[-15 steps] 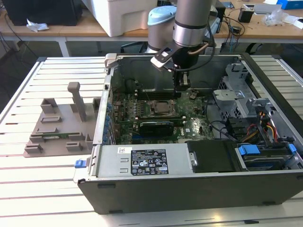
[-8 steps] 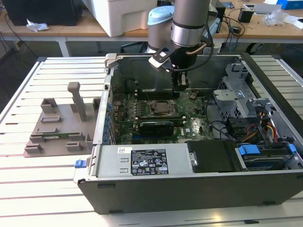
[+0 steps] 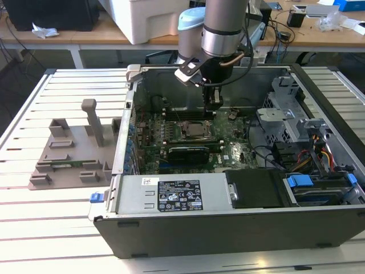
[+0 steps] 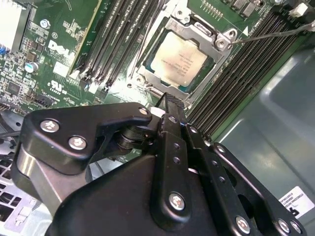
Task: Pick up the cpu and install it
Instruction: 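Close the cpu cover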
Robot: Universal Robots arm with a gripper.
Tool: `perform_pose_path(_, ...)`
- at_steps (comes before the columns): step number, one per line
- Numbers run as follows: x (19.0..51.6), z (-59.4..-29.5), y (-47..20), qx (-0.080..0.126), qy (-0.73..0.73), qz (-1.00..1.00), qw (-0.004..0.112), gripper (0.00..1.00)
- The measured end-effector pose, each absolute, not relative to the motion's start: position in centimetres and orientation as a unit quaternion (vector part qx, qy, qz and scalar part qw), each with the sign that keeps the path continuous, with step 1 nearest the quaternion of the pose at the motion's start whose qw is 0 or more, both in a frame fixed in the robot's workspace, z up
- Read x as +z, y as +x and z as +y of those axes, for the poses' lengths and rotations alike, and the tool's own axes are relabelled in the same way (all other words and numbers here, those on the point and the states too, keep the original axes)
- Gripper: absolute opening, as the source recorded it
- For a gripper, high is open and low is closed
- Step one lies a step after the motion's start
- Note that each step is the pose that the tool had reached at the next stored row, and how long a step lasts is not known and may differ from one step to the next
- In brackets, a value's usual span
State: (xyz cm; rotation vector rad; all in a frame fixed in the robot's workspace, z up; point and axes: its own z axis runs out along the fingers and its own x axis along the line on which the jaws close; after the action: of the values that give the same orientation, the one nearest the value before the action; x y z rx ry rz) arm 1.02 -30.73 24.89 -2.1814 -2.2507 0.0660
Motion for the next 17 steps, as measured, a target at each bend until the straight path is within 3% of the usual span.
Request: perform_pose_path(17,24.8,-30.7,-0.8,0.021,-0.696,-0.718,0.003,0.11)
